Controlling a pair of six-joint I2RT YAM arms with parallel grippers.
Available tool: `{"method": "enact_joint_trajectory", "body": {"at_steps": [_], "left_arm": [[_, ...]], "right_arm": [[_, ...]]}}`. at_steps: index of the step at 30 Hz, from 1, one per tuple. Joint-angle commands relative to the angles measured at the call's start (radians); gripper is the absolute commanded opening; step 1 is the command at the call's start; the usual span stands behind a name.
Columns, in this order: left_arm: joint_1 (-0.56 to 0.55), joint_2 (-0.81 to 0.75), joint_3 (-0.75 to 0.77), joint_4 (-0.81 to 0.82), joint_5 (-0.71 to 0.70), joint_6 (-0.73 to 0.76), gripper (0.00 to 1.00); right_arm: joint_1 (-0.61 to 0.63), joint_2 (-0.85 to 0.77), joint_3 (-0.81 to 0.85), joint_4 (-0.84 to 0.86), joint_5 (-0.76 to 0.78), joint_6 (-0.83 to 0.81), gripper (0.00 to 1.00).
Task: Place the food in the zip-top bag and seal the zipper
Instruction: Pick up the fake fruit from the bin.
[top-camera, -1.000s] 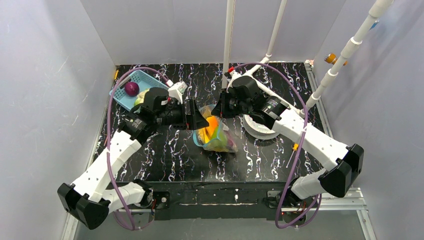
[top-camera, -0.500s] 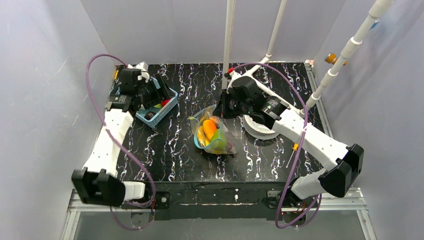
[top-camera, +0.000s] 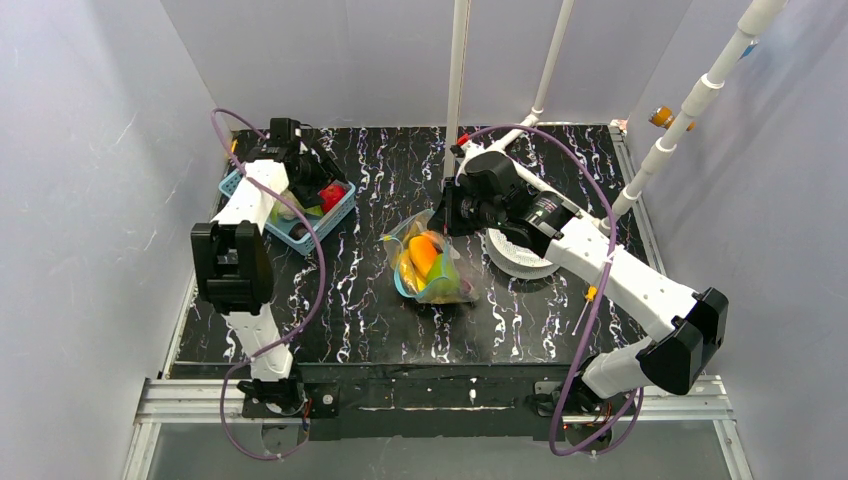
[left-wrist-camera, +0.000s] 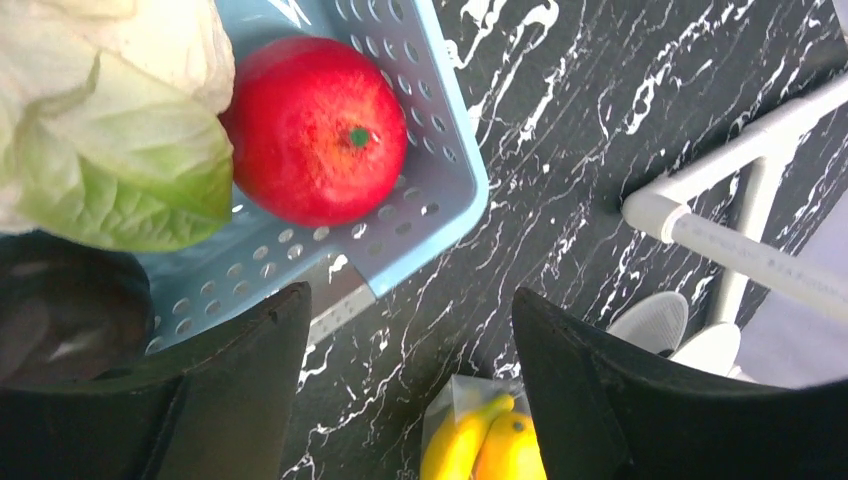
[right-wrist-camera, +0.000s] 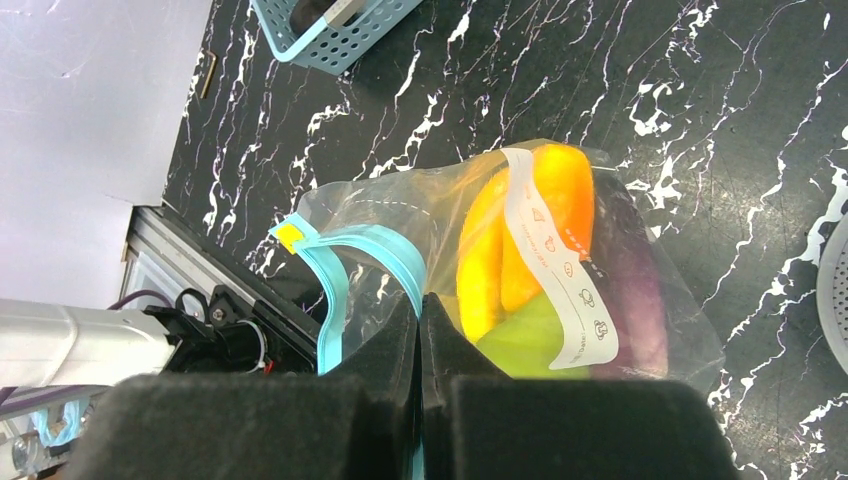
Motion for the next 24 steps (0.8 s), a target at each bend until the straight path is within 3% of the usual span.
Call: {"method": "enact_joint_trajectory", "body": {"at_steps": [1,24], "left_arm": [[0.010,0.030,0.067,-0.024,-0.047,-0.032,0.73],[0.015,0.272,0.149,-0.052,-0.176,-0.005,0.76]], "right_arm": [[-0.007,-0.024,0.013,0.038,-0.002,-0.011,0.01],[-0.021,-0.031,0.019,0.011,-0.006,-0.012,0.01]]}}
